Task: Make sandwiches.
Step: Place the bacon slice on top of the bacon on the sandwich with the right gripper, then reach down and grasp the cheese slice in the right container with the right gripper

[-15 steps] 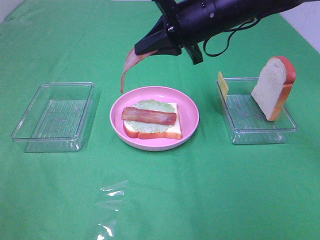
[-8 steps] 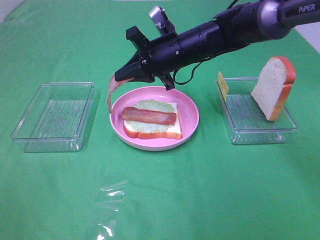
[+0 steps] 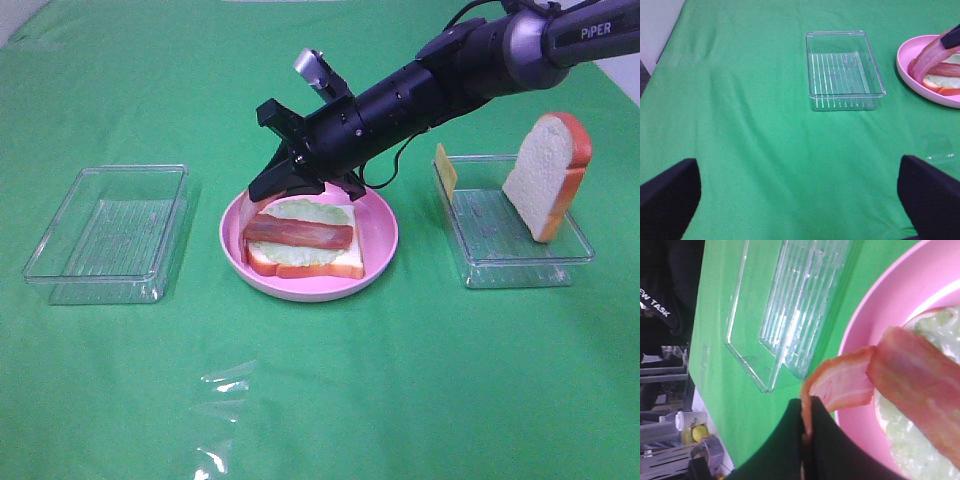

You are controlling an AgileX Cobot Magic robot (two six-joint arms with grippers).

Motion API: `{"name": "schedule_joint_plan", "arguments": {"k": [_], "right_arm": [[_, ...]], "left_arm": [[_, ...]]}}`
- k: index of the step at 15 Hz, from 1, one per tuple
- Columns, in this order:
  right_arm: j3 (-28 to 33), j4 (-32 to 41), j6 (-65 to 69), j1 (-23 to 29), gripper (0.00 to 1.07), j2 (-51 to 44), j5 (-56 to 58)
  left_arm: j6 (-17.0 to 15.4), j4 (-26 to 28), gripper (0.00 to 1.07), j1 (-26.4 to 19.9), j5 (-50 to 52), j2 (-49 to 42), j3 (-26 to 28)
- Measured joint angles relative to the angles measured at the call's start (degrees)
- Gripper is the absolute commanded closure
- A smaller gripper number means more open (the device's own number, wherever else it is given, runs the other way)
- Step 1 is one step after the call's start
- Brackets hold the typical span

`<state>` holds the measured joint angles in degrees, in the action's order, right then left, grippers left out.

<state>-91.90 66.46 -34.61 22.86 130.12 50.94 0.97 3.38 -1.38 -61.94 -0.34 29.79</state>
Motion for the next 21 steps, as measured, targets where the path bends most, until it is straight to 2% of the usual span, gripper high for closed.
{"name": "schedule_joint_plan", "arguments": {"k": [8,13,14,15,16,18,21], "right_arm": [[0.00,-26.24,11.63,0.00,1.07,-3.04,-4.70],[0.00,-29.62,13.46,0.00,1.06,-3.09,-5.56],[0.00,-30.14,13.46,0.00,0.92,-3.38,-5.73],[-0.40,-31.74,14.15,0.00,0.46,-4.13,-6.99],[-0.69,-32.77,15.07,0.00,0.24,-4.76,-7.56],[-0.69,-34.95,16.27,0.00,0.08,-6.07,-7.56],[-0.69,-39.76,20.05,0.00,0.08,-8.82,-5.79]], "left_arm": [[0.00,0.00,0.06,0.00,0.00,0.00,0.00],[0.00,0.00,0.06,0.00,0.00,0.00,0.00],[0.00,0.00,0.06,0.00,0.00,0.00,0.00],[0.00,0.00,0.06,0.00,0.00,0.00,0.00],[0.00,0.00,0.06,0.00,0.00,0.00,0.00],[0.00,0.00,0.06,0.00,0.00,0.00,0.00],[0.00,0.00,0.06,0.00,0.00,0.00,0.00]]}}
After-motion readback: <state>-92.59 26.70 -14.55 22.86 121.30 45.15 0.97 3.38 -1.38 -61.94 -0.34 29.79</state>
